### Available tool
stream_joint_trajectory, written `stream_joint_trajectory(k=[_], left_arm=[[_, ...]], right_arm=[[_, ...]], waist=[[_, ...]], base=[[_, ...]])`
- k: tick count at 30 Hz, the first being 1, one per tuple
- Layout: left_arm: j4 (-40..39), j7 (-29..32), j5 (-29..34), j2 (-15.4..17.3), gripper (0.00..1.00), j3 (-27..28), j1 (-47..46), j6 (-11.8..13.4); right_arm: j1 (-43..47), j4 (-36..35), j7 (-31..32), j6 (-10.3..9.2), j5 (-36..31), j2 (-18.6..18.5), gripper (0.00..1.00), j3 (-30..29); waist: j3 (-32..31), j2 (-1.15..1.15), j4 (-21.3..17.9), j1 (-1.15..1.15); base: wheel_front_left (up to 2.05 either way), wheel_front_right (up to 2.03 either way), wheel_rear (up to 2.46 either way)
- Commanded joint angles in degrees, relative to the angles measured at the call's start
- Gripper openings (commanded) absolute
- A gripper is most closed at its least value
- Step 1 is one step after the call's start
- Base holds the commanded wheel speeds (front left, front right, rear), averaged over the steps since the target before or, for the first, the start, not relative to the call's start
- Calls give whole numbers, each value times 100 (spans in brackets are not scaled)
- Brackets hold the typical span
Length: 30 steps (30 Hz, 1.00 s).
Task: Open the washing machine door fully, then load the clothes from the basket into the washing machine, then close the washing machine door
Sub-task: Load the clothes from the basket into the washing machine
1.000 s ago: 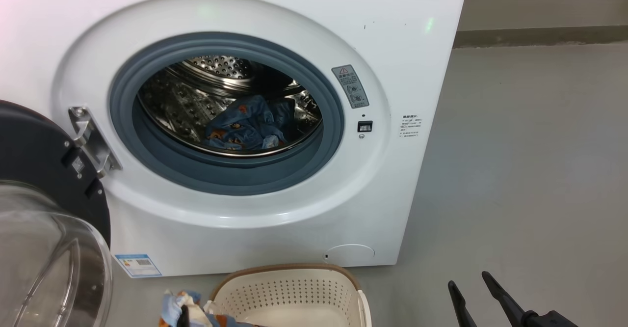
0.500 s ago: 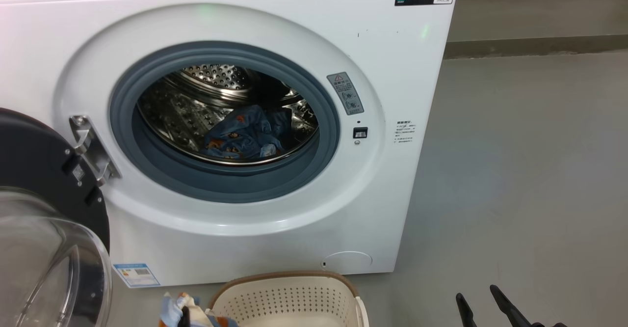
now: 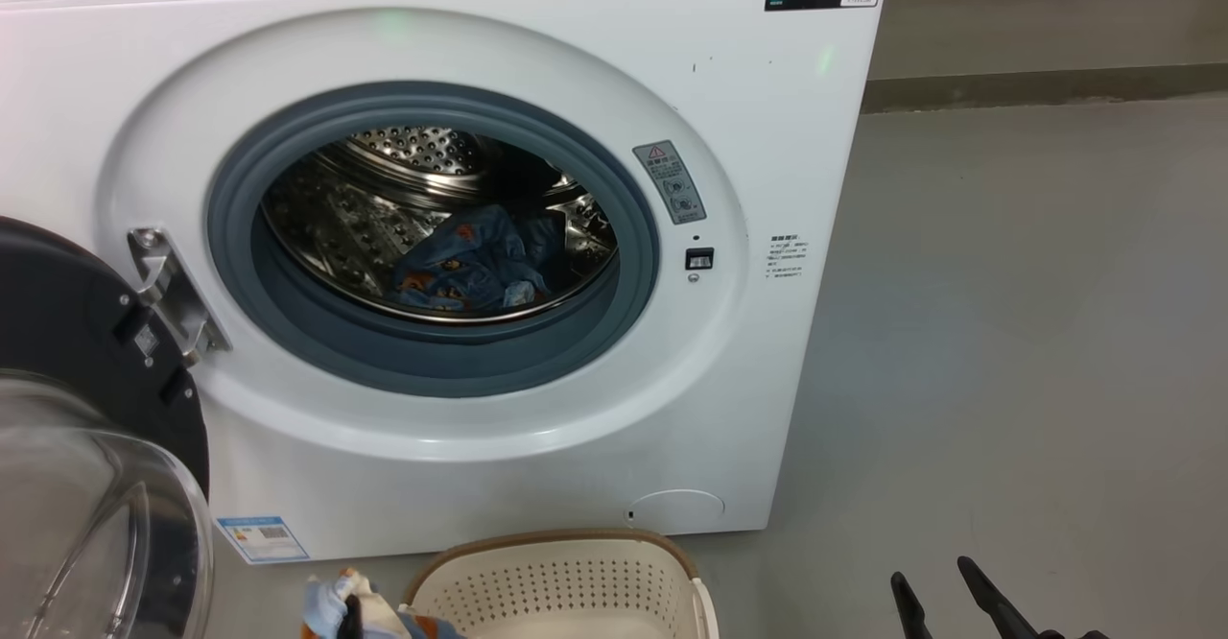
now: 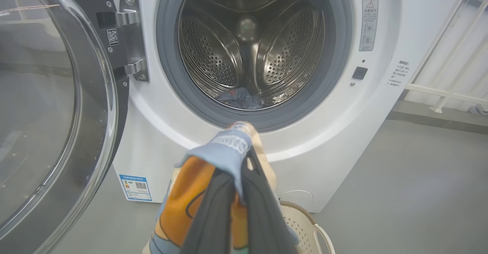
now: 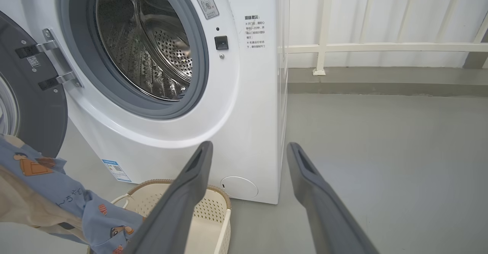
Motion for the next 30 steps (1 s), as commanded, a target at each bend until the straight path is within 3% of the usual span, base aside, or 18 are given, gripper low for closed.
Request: stream_joint_trajectory(k=[1,16,23,30], left_arm=[[-179,-78,43,-12,0,183,-260,-12],[495,-78,9,37,0,314,-1902,-209],[1099,-78,40,336,0,586,-3074,-322],[2184,-78,92,702,0,799,-4389,-432]], right_arm=[[-89,-150,-28,16,-37,-52,100,147],[-361,-131,-28,16,-45,69,100,393],[-671,-152,-28,16,-76,183,100,457],[-969,-143,-28,16,-65,254,100,542]], waist=[[12,0,-9,0],[567,0,-533,0],[1215,0,-978,0],[1778,0,-1343,0]], base=[[0,0,0],[0,0,0],[0,0,0],[0,0,0]])
